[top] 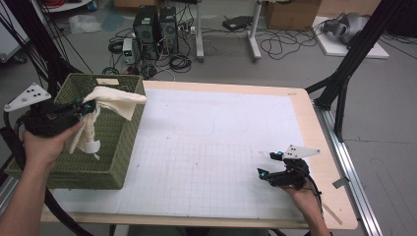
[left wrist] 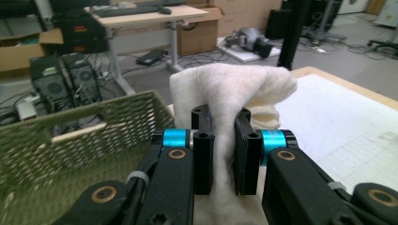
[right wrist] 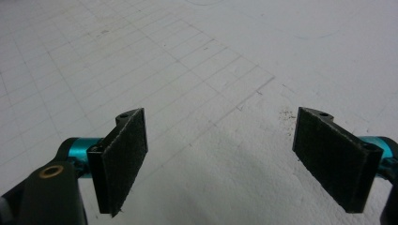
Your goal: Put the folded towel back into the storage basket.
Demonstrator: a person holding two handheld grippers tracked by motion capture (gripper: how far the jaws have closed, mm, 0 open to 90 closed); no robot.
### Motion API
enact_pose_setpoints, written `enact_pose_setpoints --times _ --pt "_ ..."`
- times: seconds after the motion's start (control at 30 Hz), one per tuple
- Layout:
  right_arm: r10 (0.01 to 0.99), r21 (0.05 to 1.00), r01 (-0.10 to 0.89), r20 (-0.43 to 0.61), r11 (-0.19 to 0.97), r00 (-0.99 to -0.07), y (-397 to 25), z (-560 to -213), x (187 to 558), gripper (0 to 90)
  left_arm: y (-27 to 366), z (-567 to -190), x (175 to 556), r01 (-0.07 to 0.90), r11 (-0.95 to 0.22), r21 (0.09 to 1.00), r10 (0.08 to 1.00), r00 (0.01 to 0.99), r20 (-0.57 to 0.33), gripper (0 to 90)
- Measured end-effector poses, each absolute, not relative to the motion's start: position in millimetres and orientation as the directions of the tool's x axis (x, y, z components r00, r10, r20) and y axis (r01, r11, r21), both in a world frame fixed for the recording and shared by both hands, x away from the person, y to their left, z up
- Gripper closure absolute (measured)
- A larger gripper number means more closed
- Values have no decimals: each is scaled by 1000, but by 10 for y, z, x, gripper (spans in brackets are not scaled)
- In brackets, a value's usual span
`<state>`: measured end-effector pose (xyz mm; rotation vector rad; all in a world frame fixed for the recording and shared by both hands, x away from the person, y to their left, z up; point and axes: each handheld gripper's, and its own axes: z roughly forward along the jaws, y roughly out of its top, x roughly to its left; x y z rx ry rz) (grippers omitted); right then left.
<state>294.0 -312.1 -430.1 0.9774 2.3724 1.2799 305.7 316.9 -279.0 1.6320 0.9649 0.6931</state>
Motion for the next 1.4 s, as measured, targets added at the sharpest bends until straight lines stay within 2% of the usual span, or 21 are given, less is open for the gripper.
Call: enact_pose_setpoints --times 0.5,0.97,1.4 --pt "667 811 437 78 389 -741 -3115 -4325 2970 177 3481 -3048 3000 295 -46 954 930 360 -67 803" --pt "661 805 448 95 388 -744 -3125 -4359 2991 176 3434 -3317 3146 396 -10 918 973 214 -82 802" --pt "662 810 441 89 387 -744 -3114 -4350 2979 177 3380 -3420 3263 440 -22 898 985 165 -57 800"
